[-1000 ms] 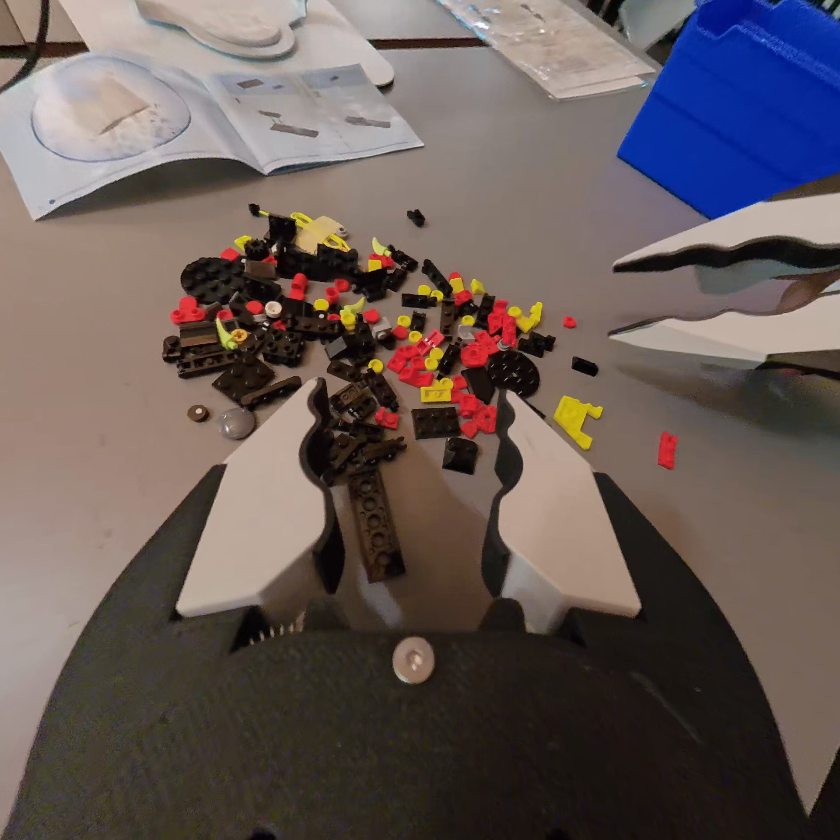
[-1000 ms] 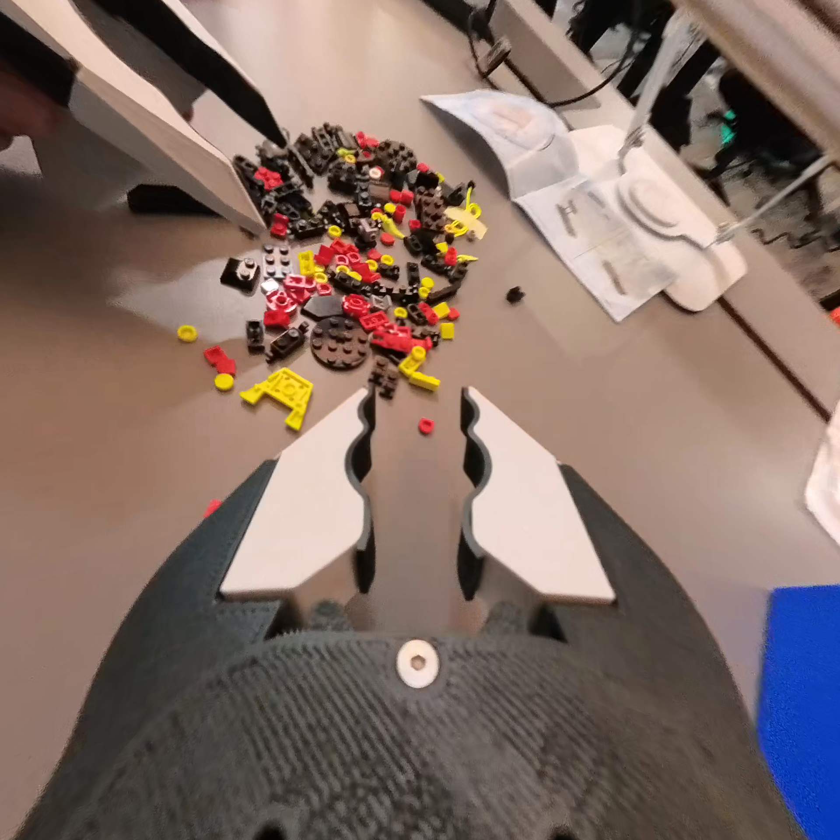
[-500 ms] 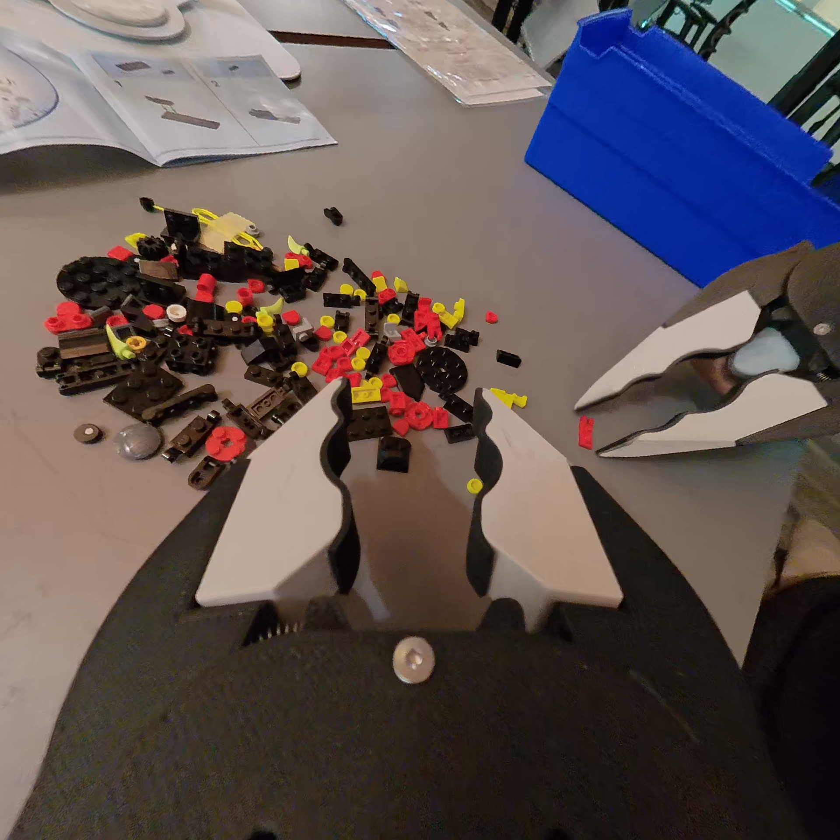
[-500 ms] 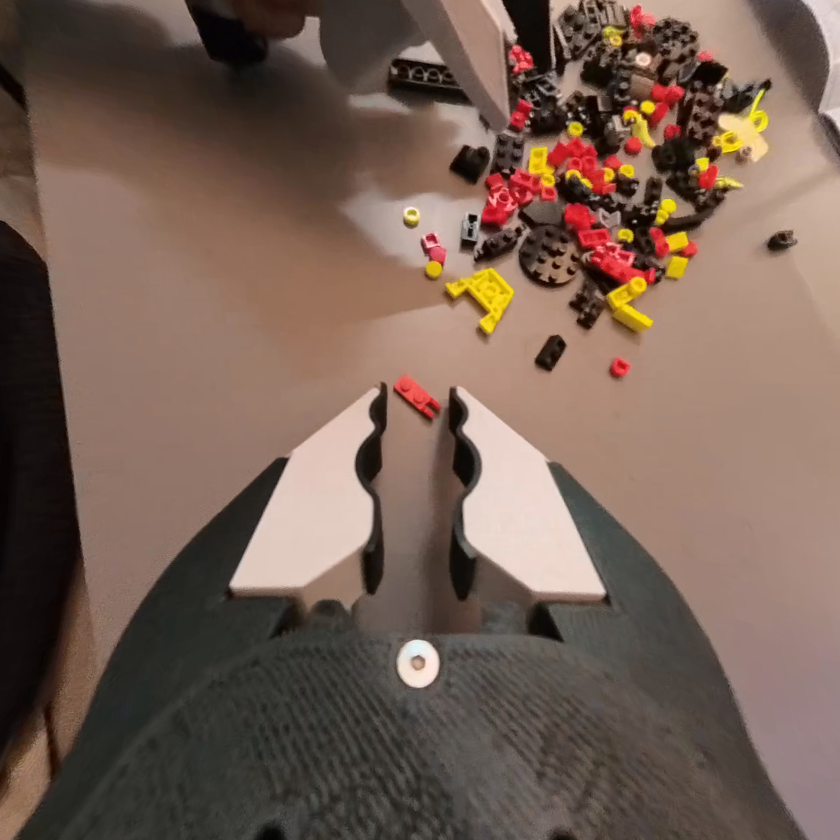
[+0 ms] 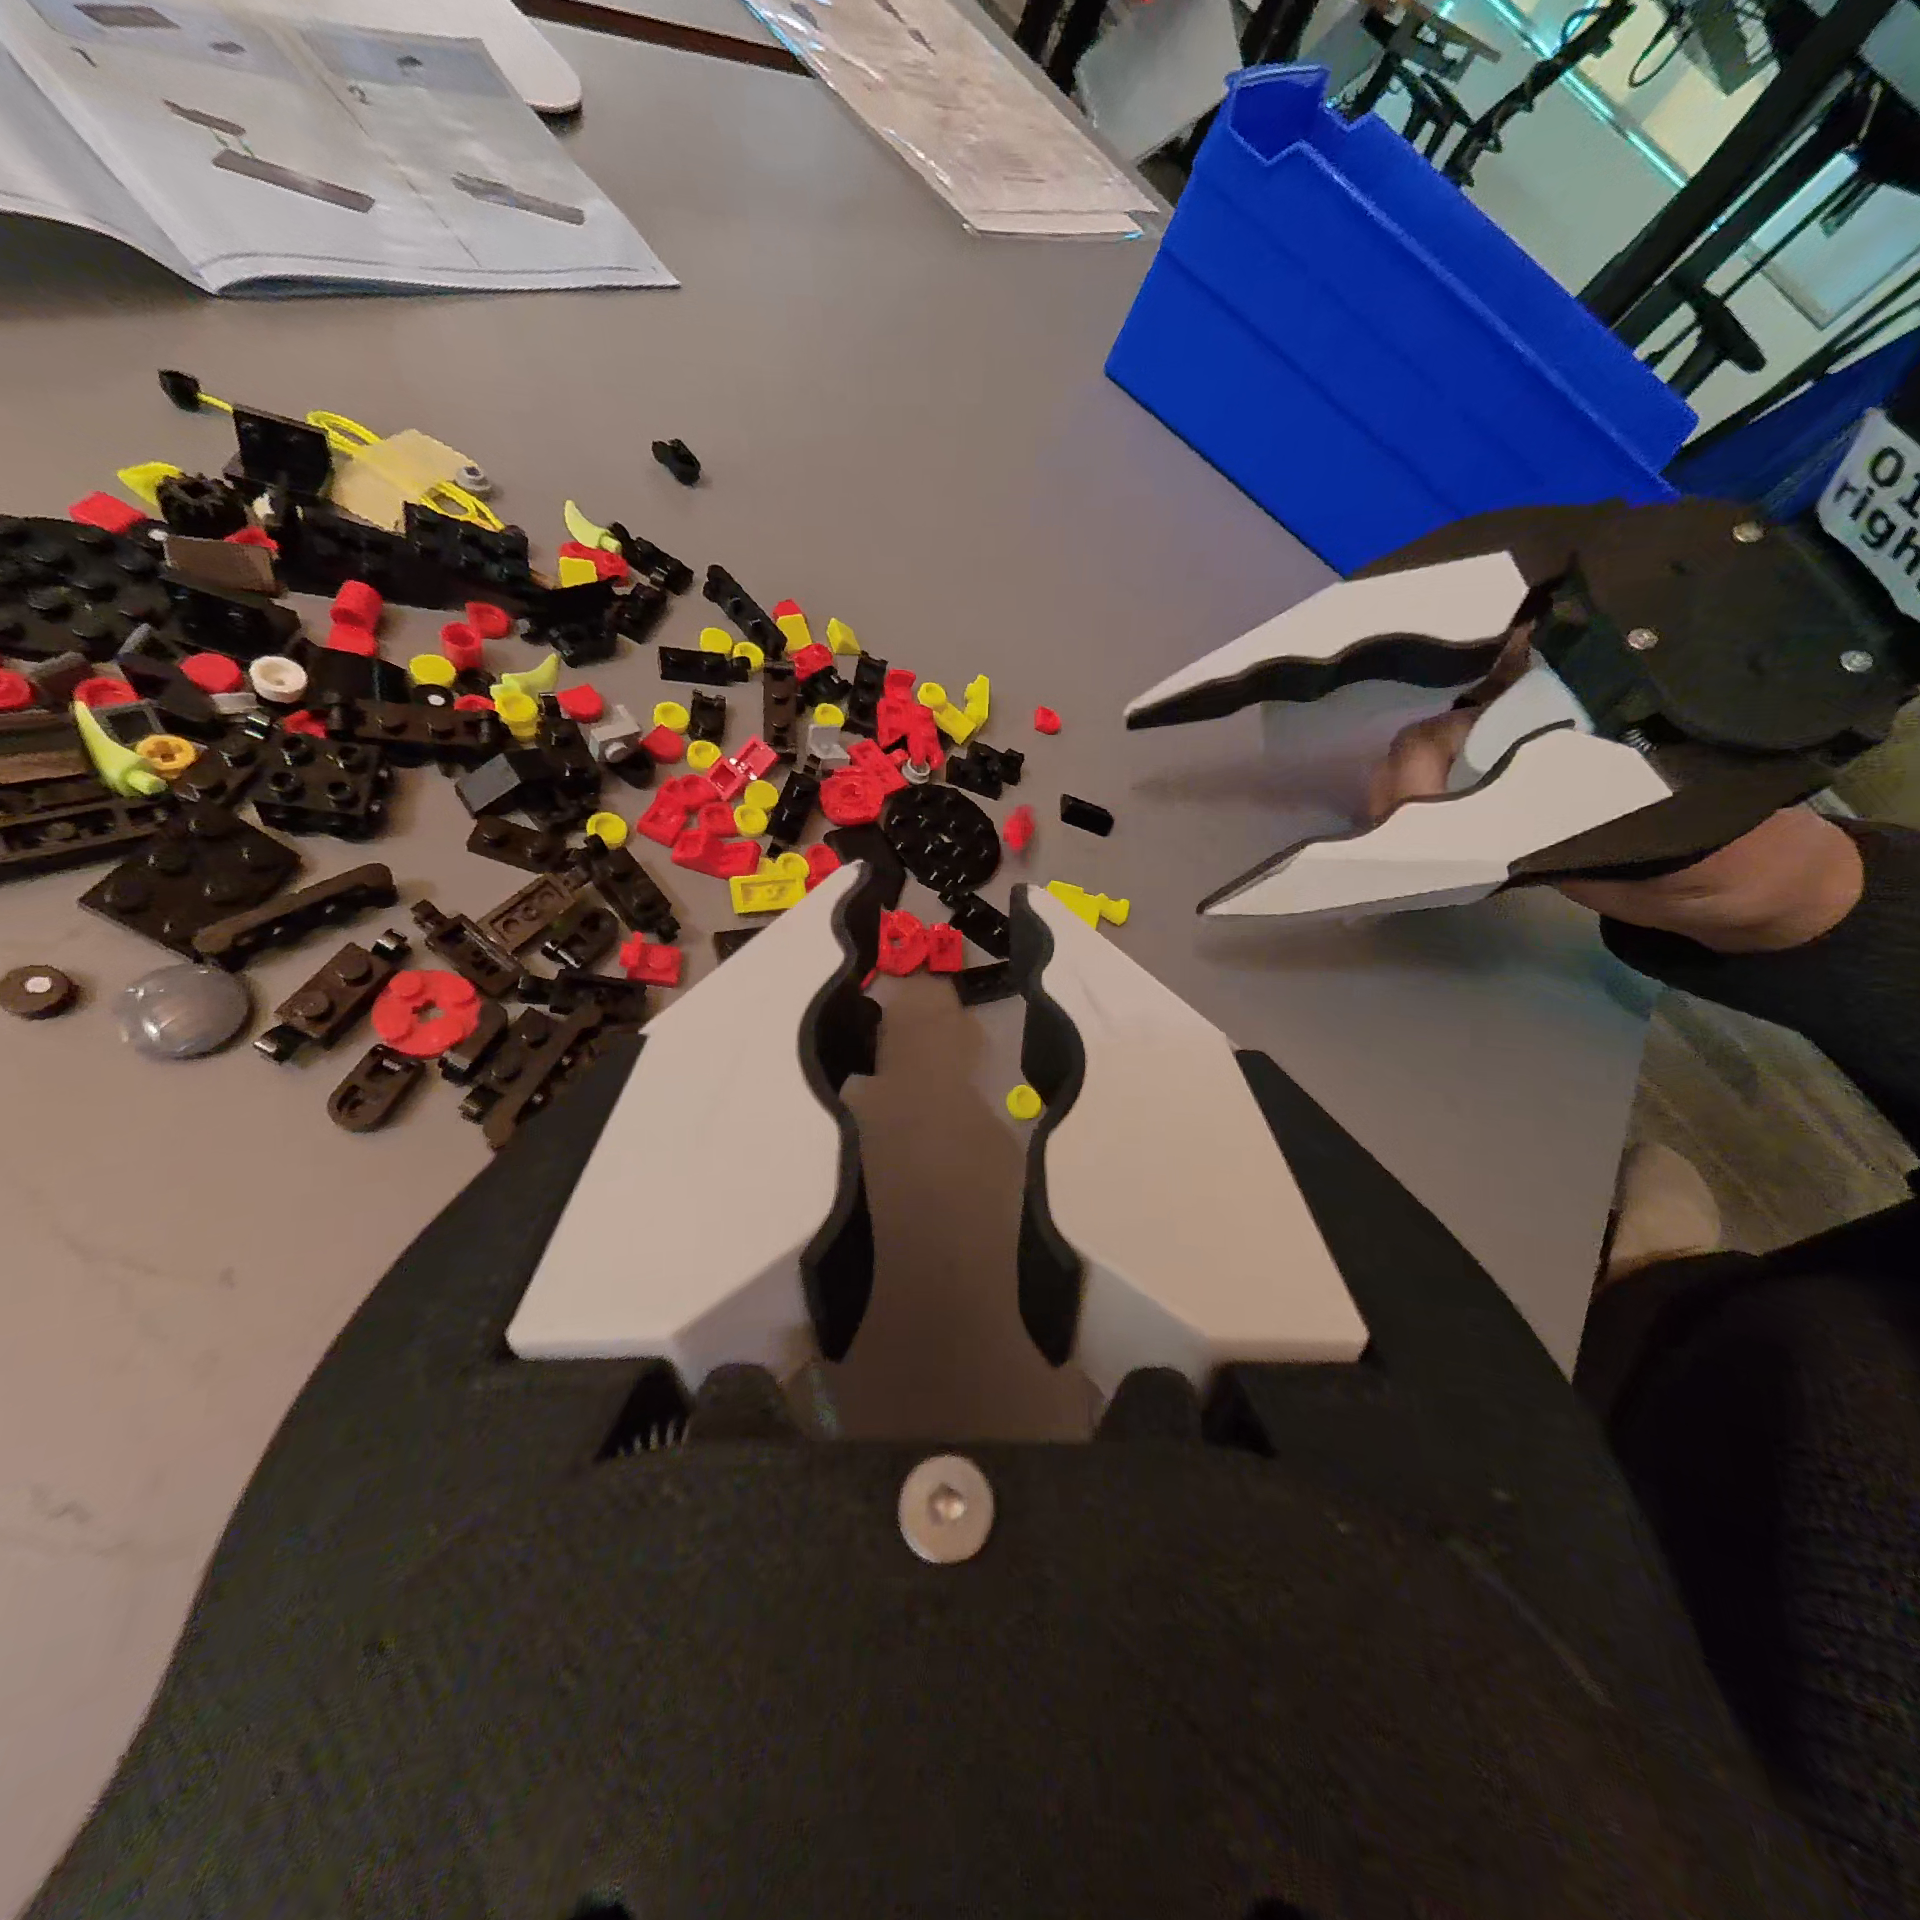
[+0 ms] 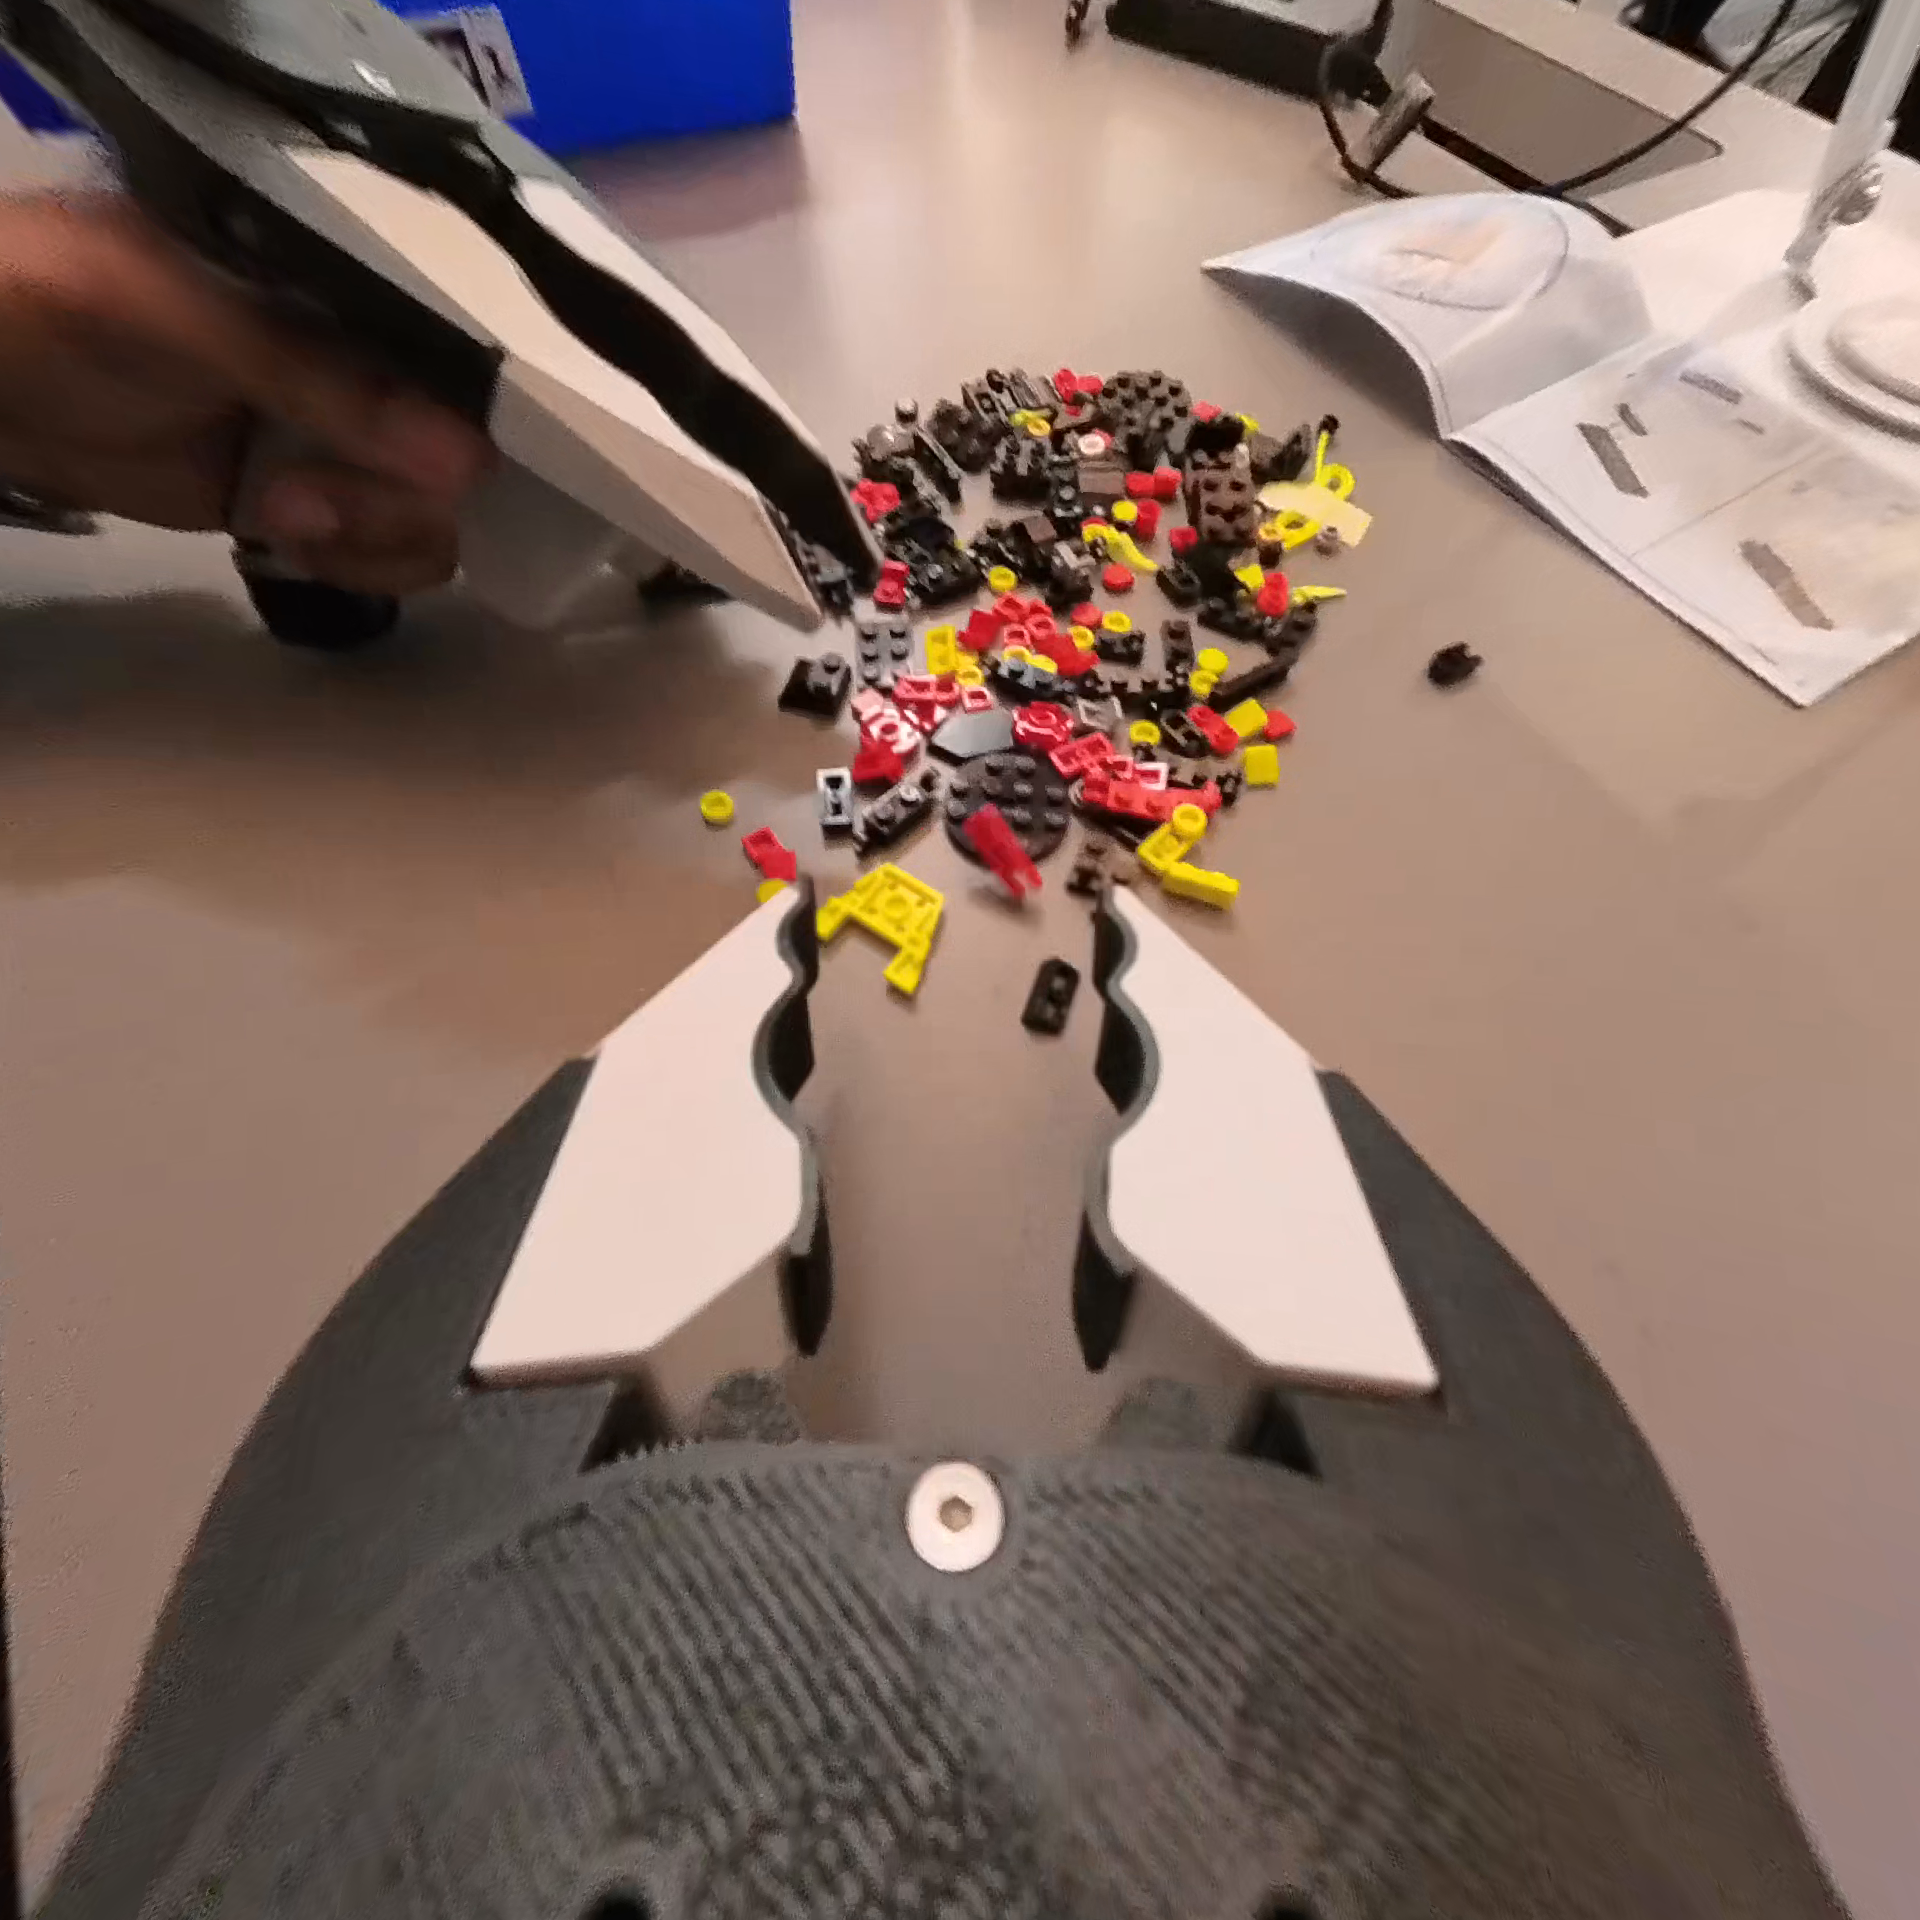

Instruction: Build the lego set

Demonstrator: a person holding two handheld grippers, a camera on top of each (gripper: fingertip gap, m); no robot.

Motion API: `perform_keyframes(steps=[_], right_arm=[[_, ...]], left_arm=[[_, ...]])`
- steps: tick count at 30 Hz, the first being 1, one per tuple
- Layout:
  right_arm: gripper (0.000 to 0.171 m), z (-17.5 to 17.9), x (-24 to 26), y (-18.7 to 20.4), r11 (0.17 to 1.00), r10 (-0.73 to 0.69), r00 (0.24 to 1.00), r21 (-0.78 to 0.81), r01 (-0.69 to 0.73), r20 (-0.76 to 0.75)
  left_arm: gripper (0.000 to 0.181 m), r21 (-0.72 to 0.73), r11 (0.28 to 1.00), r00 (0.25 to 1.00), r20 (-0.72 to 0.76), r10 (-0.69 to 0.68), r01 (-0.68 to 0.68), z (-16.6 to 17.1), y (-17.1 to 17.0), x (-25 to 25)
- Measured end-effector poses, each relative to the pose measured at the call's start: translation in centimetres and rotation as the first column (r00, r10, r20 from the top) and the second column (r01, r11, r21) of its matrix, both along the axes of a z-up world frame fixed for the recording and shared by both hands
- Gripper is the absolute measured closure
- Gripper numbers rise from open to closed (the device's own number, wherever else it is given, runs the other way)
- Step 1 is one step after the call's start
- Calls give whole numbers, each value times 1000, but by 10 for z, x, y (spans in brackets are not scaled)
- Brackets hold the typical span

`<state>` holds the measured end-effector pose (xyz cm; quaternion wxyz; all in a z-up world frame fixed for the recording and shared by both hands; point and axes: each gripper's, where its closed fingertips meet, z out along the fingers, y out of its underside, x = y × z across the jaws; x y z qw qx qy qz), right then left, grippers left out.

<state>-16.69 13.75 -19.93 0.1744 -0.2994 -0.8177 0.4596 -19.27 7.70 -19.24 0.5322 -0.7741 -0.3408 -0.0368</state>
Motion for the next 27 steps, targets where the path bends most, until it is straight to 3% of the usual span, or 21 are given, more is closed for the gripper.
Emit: perform_keyframes(steps=[1,4,6,8,12,14,17,19,25,27], right_arm=[[122,1,0,4,1000,-5,1000,14,6,-17],[124,24,-4,16,998,-57,992,-23,55,-117],[136,41,-2,23,996,-63,984,-75,51,-165],[139,56,5,27,989,-44,979,-147,14,-201],[171,83,4,42,960,-104,965,-277,34,-242],[170,87,6,40,955,-85,955,-296,-3,-285],[124,64,2,36,965,-79,964,-263,9,-255],[121,52,1,34,978,-53,972,-207,5,-227],[87,58,-3,39,990,-78,952,-134,39,-296],[103,54,-2,39,997,-55,942,-65,36,-331]], left_arm=[[161,-3,1000,1000,-9,7,-7,1,-1,-1],[168,10,1000,999,-32,7,-7,5,-3,-2],[180,73,996,999,-22,-48,49,14,1,7],[181,114,991,997,-9,-74,74,19,3,12],[181,91,990,993,-56,-106,111,20,7,17],[181,79,989,988,-95,-120,128,21,9,20],[181,32,988,980,-138,-145,151,18,14,27],[181,4,986,971,-171,-166,170,16,18,31],[181,31,972,934,-283,-216,234,30,25,44],[181,67,972,926,-325,-191,224,38,25,44]])
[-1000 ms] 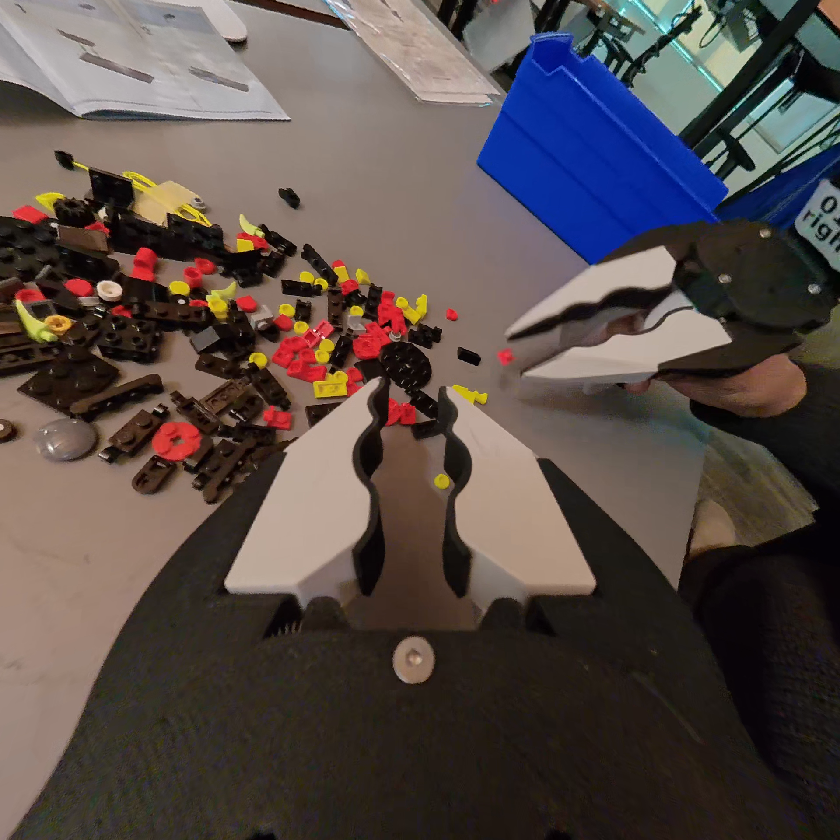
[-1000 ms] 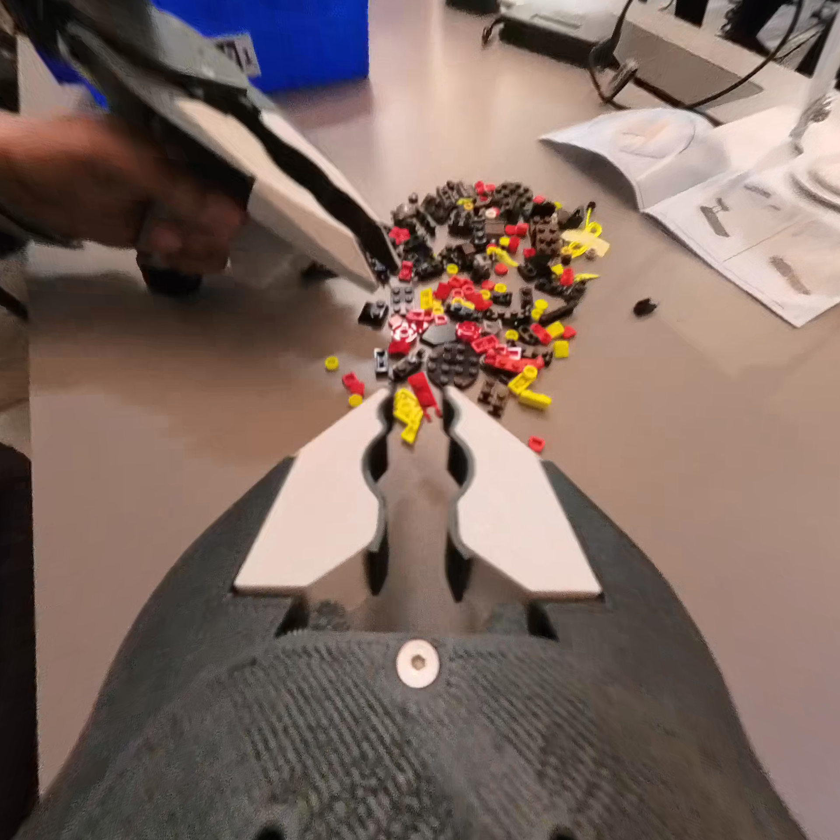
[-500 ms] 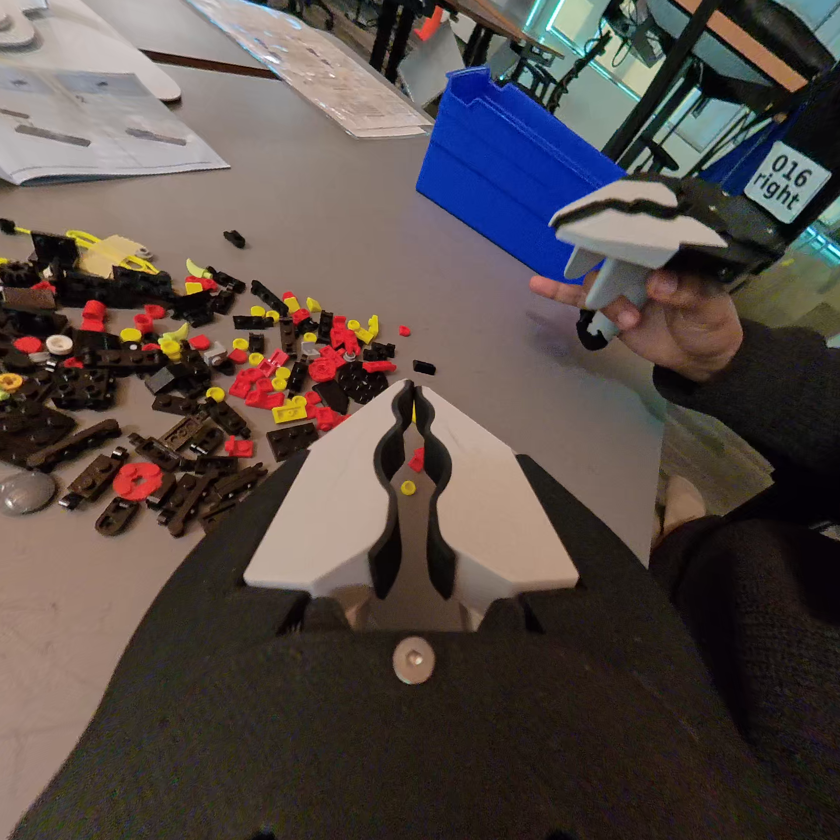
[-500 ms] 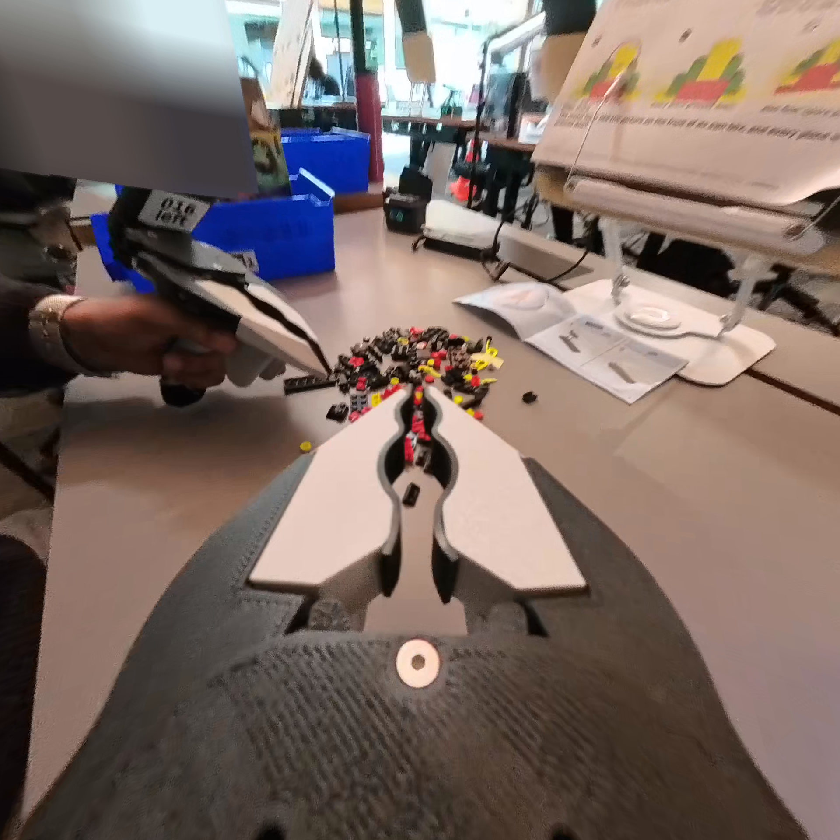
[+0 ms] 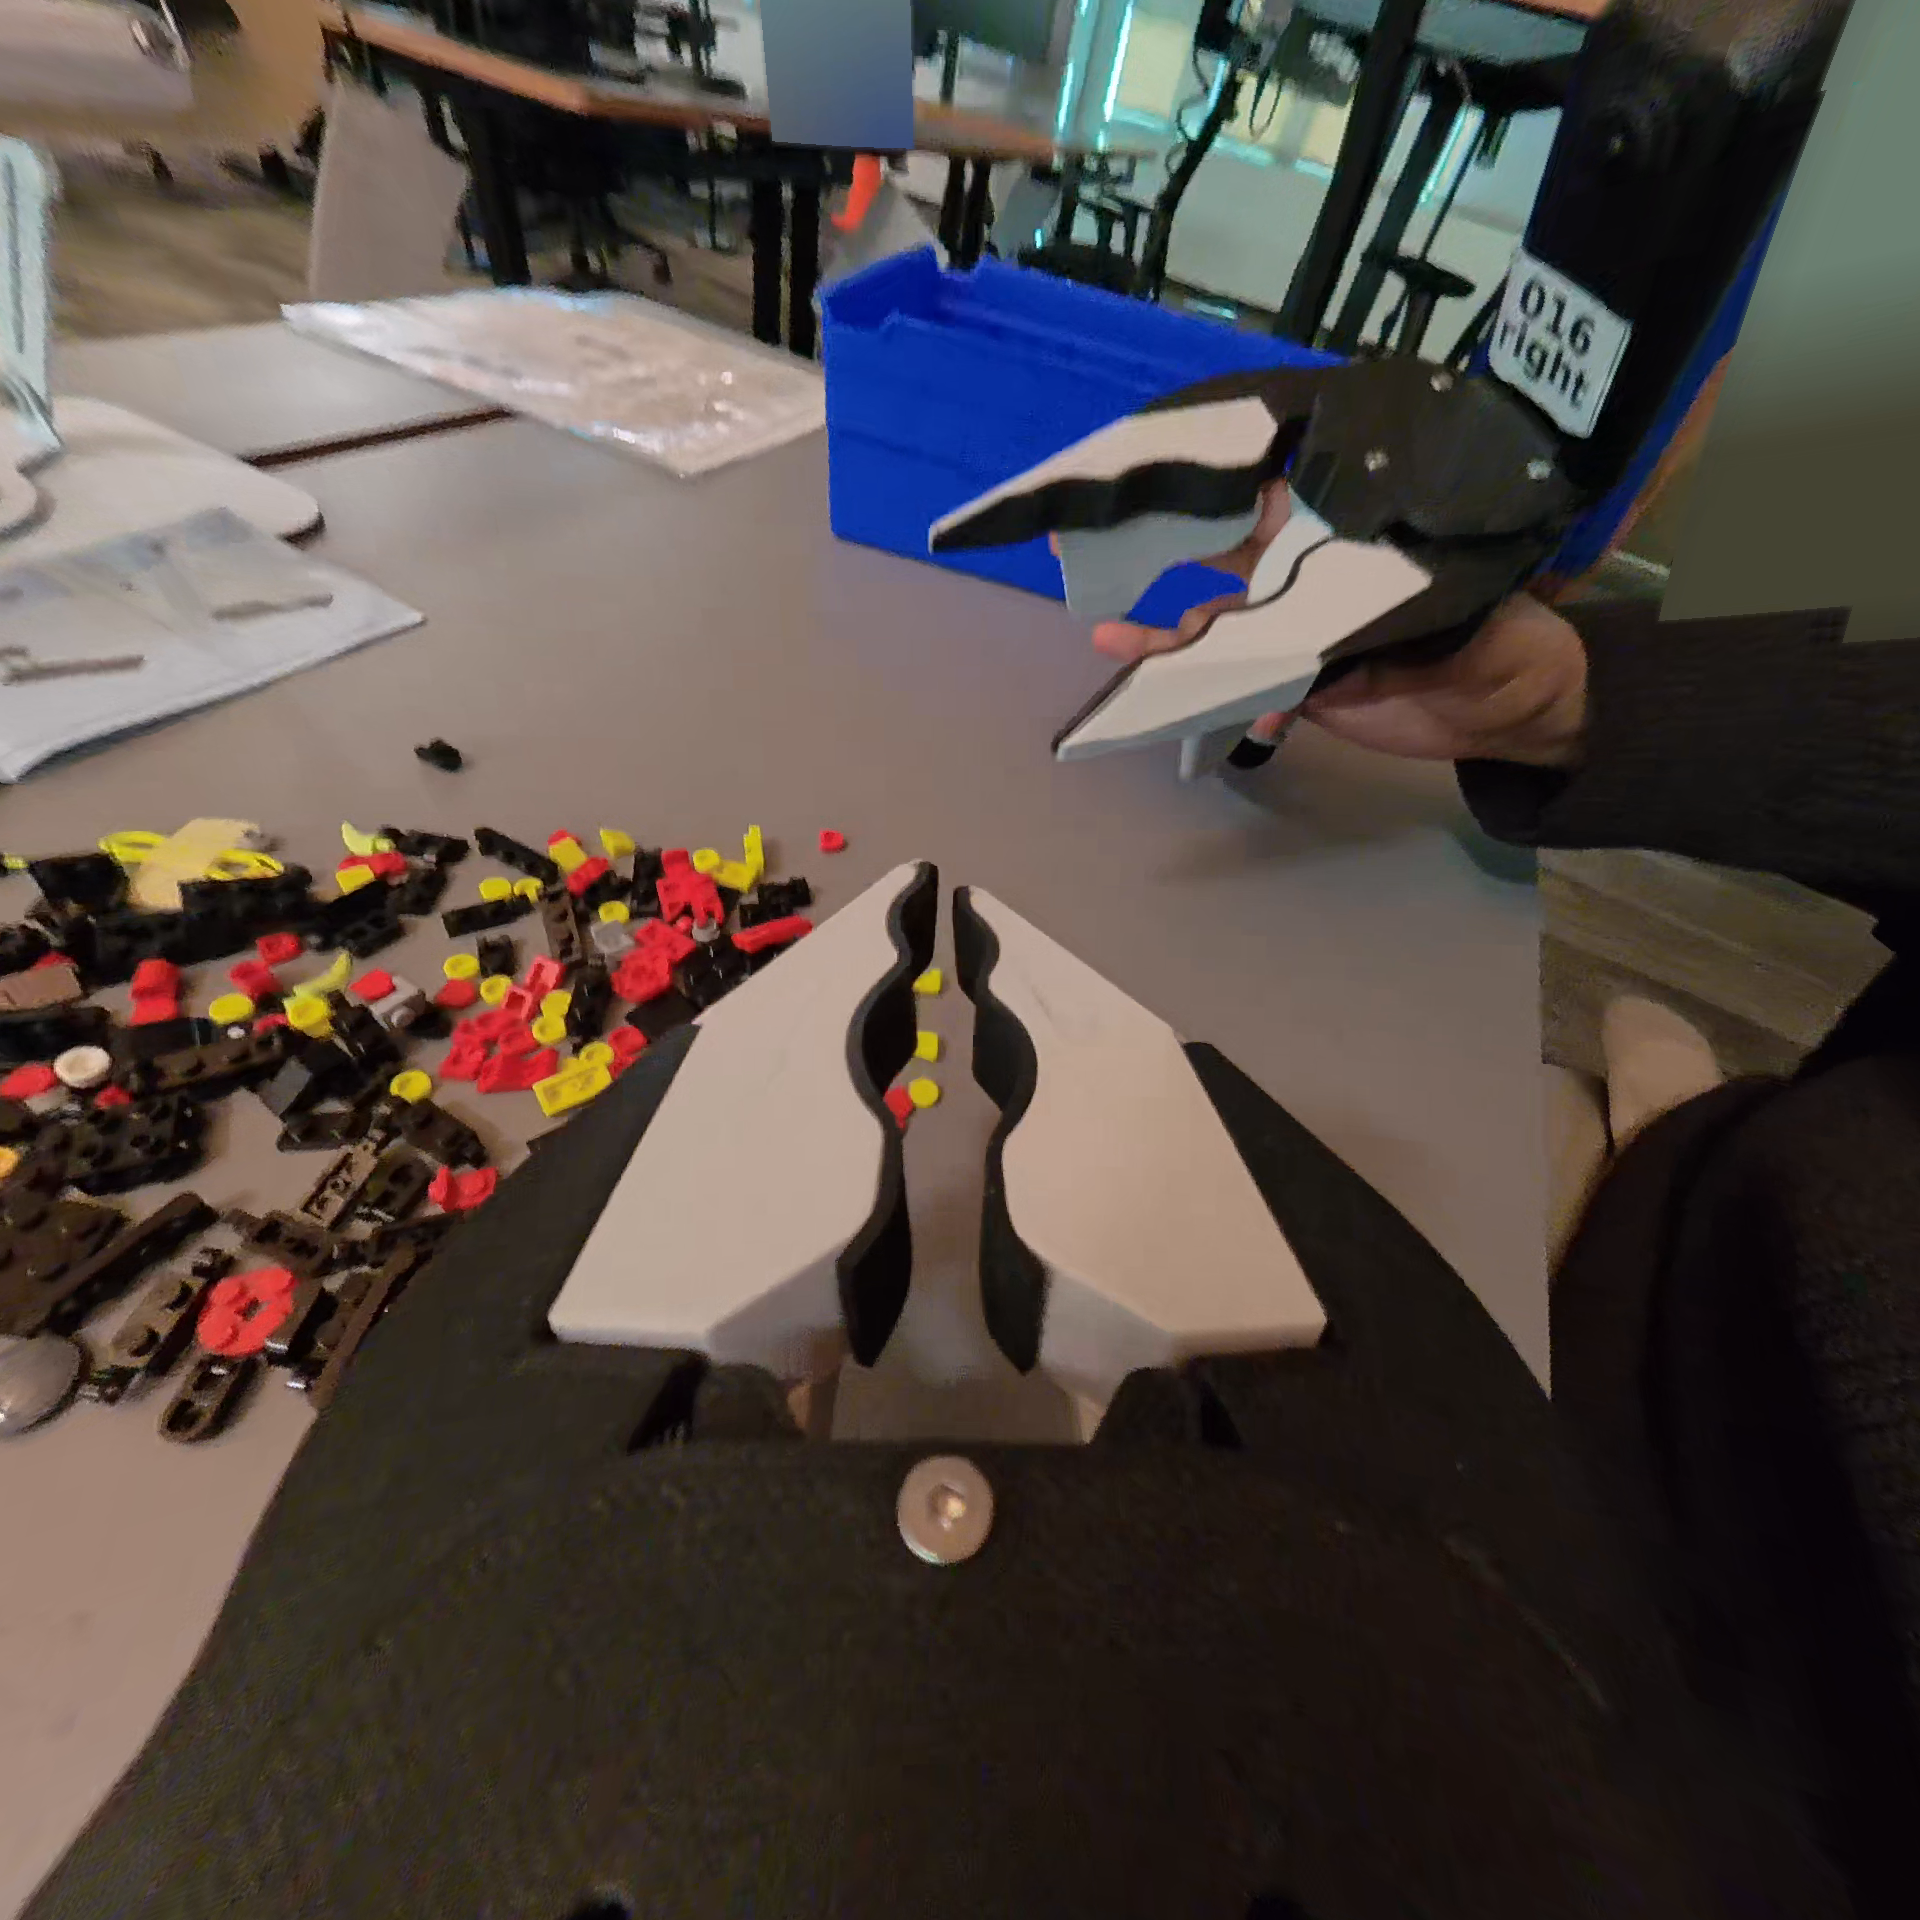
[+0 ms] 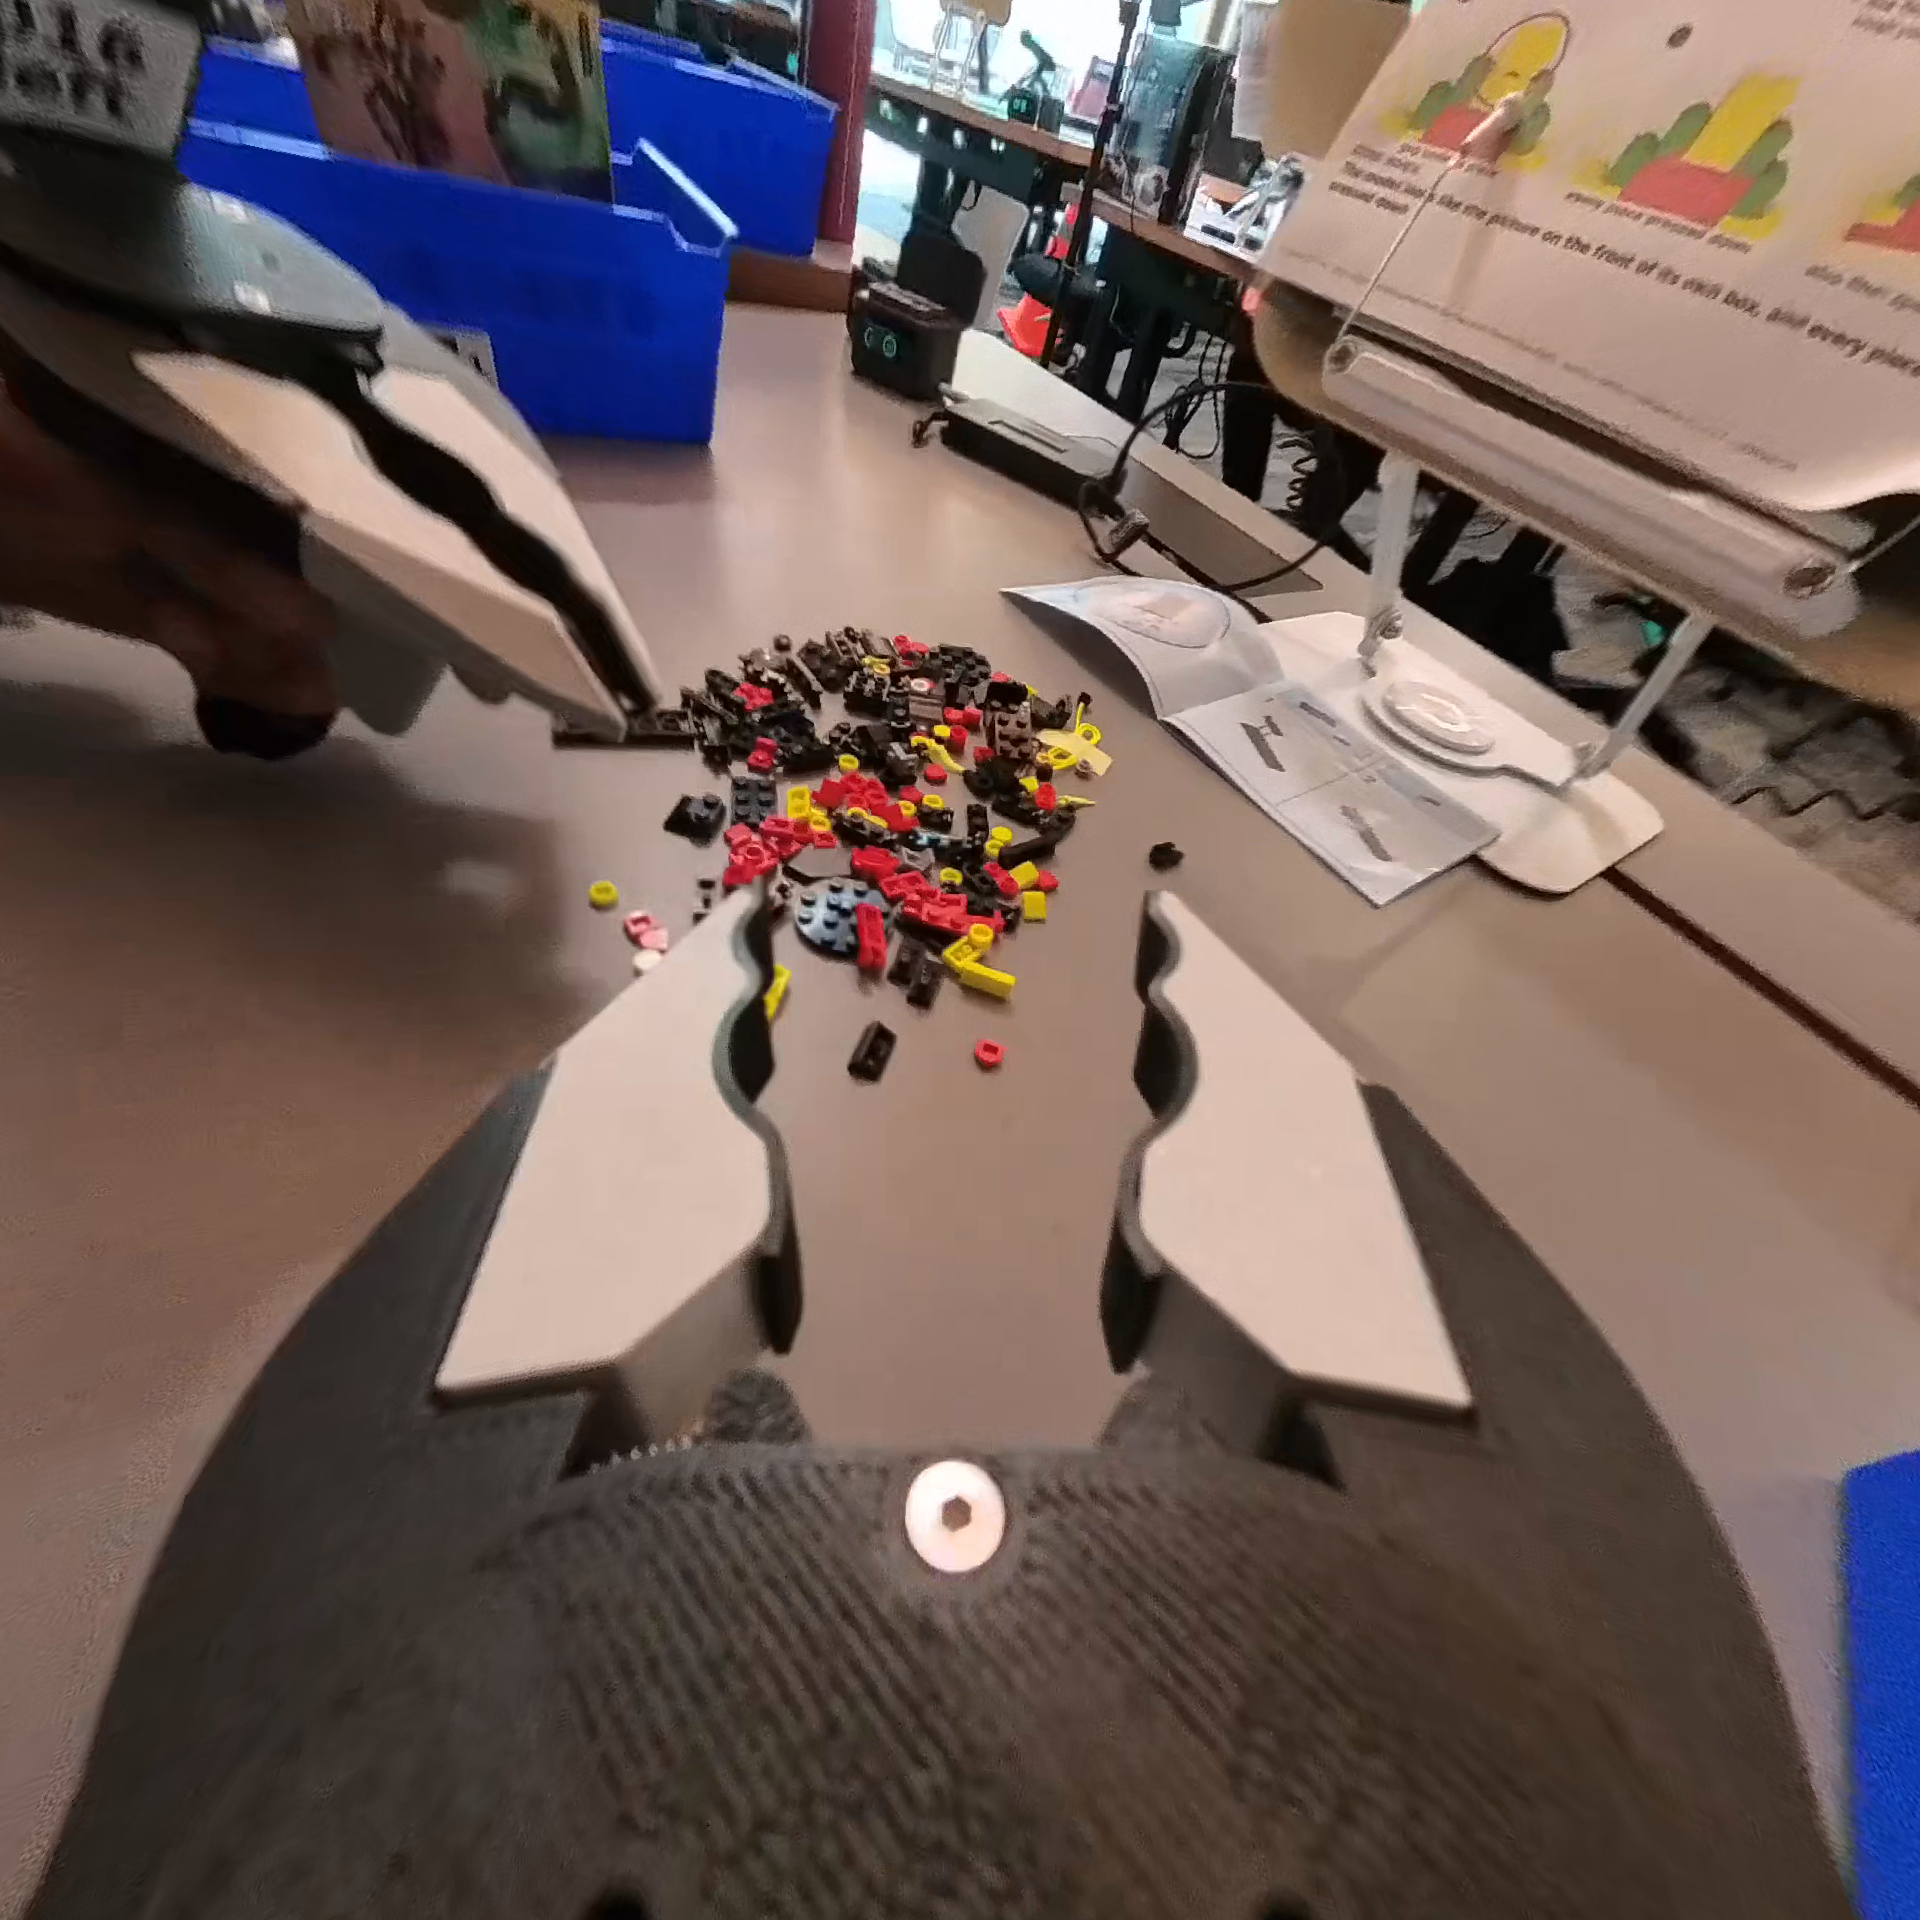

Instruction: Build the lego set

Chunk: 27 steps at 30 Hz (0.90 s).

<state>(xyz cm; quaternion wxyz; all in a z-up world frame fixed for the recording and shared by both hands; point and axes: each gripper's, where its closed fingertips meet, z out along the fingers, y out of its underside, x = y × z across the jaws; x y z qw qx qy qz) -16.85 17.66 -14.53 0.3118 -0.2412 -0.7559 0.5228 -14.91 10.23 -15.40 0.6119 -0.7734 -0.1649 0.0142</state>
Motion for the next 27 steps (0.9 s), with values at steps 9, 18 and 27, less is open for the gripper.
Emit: perform_keyframes(steps=[9,18,27], right_arm=[[108,46,0,21,952,-246,863,56,299,-441],[171,42,-2,22,950,-269,943,-218,225,-197],[171,58,-5,36,932,-333,904,-241,271,-268]], left_arm=[[160,109,963,935,-233,267,-248,36,-22,-32],[181,248,696,625,-310,716,-674,69,-97,-86],[181,247,645,613,-202,764,-723,64,-108,-94]])
